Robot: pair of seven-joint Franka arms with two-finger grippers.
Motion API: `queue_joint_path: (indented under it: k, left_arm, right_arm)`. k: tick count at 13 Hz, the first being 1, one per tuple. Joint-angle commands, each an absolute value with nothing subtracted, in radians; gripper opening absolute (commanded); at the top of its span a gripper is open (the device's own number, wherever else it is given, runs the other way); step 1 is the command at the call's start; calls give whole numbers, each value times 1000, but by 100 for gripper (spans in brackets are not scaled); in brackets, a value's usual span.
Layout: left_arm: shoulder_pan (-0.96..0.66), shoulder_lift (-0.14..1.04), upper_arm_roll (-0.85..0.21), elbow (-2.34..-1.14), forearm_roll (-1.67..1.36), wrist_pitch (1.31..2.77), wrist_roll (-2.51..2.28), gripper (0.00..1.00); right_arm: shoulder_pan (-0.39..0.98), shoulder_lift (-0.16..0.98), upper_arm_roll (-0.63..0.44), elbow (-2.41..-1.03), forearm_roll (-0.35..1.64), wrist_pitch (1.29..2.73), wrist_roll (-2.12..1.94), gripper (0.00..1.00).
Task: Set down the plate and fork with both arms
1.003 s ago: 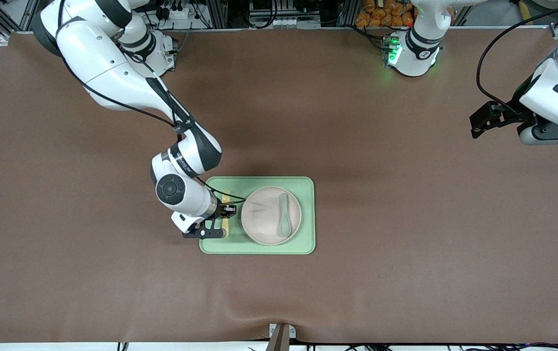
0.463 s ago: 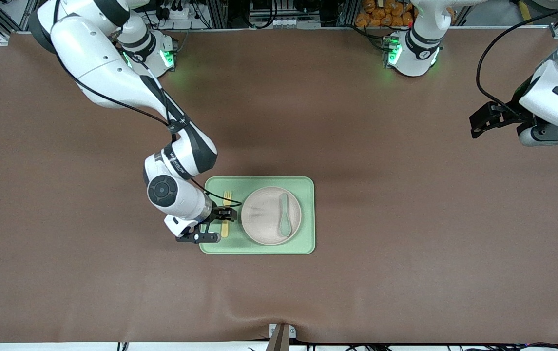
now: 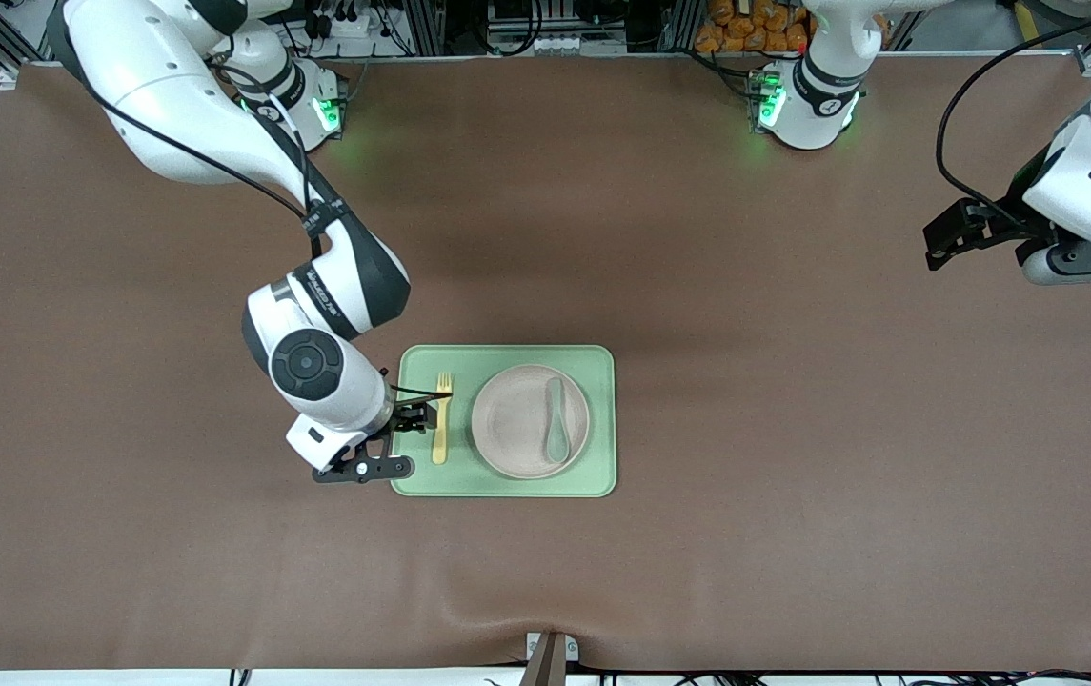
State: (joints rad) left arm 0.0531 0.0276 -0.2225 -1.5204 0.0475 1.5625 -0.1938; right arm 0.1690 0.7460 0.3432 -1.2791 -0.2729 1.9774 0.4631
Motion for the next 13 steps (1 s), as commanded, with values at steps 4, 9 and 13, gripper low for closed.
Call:
queue_joint_path:
  k: [4, 9, 13]
  left_arm:
    - [60, 12, -222, -1523, 43, 1537, -181, 100]
    - [60, 14, -229, -1513, 31, 1542, -175, 100]
    - [58, 12, -230, -1516, 32, 1548, -173, 100]
  right_arm:
    - [58, 632, 400, -1272, -225, 1892, 462, 100]
    - [-20, 548, 385, -1208, -74, 1639, 454, 100]
    - [-23, 450, 355, -1167, -71, 1551, 359, 100]
